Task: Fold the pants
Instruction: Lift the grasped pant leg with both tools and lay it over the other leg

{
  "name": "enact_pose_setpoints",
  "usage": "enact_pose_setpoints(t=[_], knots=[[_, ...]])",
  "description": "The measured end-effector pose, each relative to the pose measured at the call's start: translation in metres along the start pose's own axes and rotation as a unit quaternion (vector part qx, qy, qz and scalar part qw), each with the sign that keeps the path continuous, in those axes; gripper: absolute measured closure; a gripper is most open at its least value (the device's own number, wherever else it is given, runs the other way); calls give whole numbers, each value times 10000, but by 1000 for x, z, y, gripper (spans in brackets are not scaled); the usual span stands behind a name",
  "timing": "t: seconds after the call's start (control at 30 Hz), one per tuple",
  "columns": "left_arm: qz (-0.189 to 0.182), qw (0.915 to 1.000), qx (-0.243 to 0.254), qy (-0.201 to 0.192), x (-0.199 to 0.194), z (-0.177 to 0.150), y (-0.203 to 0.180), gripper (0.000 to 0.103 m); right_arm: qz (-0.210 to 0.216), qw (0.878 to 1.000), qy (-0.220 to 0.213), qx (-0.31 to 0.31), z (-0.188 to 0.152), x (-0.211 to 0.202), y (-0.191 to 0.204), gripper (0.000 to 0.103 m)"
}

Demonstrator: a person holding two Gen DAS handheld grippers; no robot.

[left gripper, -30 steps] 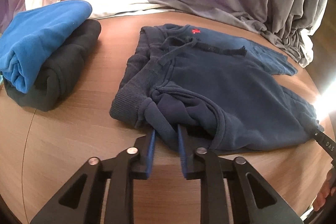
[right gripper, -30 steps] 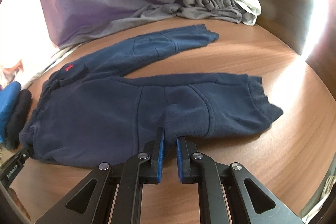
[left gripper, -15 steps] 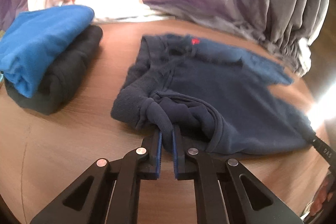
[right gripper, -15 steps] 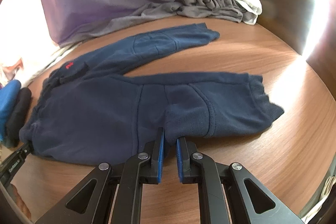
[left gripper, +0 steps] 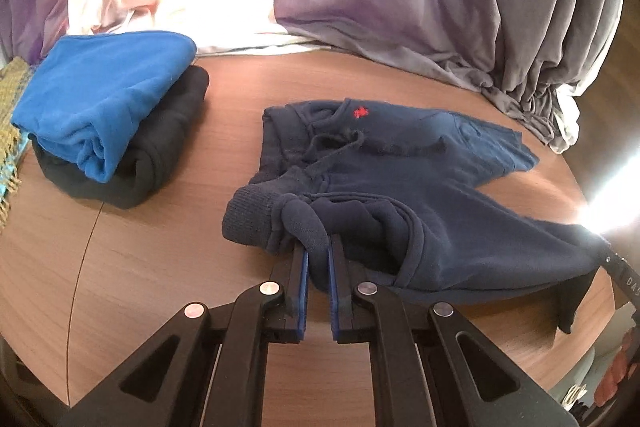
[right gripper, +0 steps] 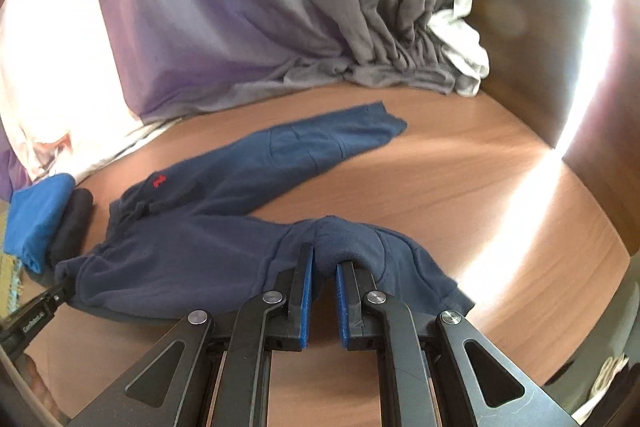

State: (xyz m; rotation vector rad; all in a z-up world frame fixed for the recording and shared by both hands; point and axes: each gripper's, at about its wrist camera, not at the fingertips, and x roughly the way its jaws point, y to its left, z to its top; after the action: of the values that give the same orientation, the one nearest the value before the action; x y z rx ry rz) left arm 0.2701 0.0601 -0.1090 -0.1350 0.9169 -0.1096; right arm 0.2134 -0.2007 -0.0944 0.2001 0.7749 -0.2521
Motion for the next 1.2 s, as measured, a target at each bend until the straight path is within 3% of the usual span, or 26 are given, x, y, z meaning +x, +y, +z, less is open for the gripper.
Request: enact_pose_setpoints(t=[0.13,0.4,0.8,1.2], knots=[[54,9997,-36,-232,-6,13,-6,93,72,9999,-69,-47,10,-3,-3,92],[178,9995,-30,-272,5,40,-21,93,296,9986,-164,-413,61,16,-5,92],[513,9981,-73,-336,33,87,-32,93,623,9924,336,-1005,127,81,0,92],[889,9954,-350,-14,101,123,-19,93,856,9850,1026,-1088,168,175,25,92]])
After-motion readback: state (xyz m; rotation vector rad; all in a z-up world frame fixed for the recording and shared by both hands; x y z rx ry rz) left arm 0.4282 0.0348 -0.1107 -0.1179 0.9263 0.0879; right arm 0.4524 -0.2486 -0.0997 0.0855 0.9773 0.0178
